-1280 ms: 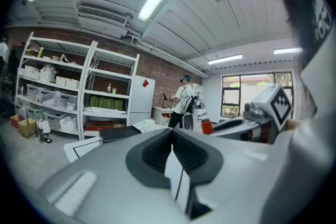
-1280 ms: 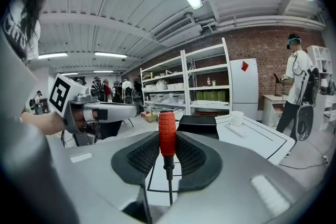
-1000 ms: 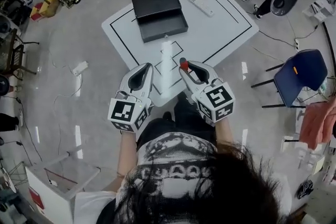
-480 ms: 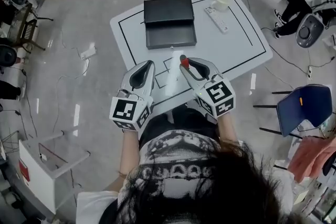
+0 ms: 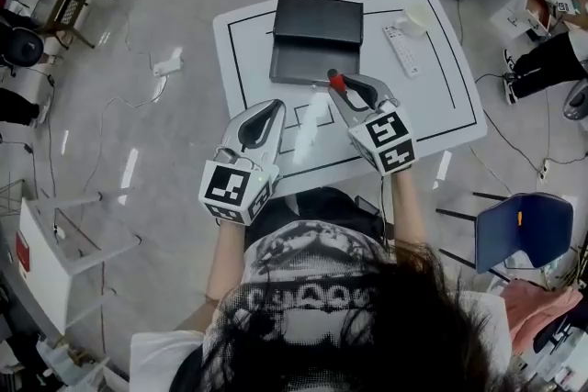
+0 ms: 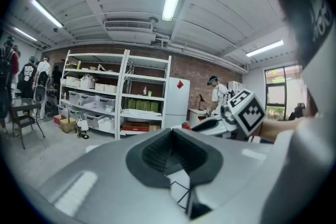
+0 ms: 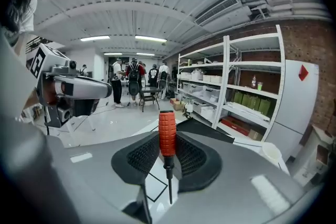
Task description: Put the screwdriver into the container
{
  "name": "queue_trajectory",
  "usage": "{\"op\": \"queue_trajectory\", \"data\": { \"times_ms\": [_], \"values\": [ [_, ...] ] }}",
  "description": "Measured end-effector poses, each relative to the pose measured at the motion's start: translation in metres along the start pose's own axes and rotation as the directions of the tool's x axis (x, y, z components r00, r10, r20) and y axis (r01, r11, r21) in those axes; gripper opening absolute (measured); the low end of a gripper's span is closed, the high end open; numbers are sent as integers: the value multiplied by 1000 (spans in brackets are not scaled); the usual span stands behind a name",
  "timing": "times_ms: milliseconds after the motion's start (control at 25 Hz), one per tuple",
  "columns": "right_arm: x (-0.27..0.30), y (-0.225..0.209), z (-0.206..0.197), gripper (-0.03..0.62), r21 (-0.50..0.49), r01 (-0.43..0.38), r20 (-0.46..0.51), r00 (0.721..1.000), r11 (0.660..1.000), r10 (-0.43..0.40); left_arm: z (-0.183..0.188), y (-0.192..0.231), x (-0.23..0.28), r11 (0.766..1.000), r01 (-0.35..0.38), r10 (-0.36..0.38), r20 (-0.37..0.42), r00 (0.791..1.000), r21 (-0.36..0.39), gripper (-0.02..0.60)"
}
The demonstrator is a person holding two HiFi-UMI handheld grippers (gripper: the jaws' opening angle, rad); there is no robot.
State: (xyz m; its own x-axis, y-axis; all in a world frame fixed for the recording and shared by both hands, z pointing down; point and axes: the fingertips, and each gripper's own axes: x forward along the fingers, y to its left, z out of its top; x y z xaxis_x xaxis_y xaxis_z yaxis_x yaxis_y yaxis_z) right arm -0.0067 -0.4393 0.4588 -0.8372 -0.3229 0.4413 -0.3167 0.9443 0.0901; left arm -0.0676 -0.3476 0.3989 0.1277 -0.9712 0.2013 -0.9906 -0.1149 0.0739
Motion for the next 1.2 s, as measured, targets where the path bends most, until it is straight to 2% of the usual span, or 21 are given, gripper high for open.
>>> {"op": "queue_trajectory", "data": {
  "times_ms": [240, 360, 640, 800, 960, 1200],
  "values": [
    [46, -26, 14, 99, -163, -63, -72, 996, 985, 52, 3, 17, 0, 998, -69, 69, 17, 997, -9, 0],
    [79, -33, 10, 100, -208, -112, -123, 989, 972, 88, 1, 28, -3, 994, -108, 108, 17, 994, -18, 0],
    [159, -44, -37, 100, -276, -193, -293, 950, 942, 109, -5, 46, -7, 984, -177, 177, 10, 984, -38, 0],
    [183, -39, -71, 100, -250, -246, -399, 908, 937, 132, -10, 49, -11, 979, -200, 200, -3, 980, -41, 0],
    [203, -32, -91, 100, -215, -281, -448, 879, 935, 161, -14, 55, -13, 975, -220, 219, -13, 976, -44, 0],
    [223, -28, -115, 100, -213, -294, -512, 846, 932, 150, -18, 58, -18, 969, -243, 242, -26, 970, -47, 0]
  ]
}}
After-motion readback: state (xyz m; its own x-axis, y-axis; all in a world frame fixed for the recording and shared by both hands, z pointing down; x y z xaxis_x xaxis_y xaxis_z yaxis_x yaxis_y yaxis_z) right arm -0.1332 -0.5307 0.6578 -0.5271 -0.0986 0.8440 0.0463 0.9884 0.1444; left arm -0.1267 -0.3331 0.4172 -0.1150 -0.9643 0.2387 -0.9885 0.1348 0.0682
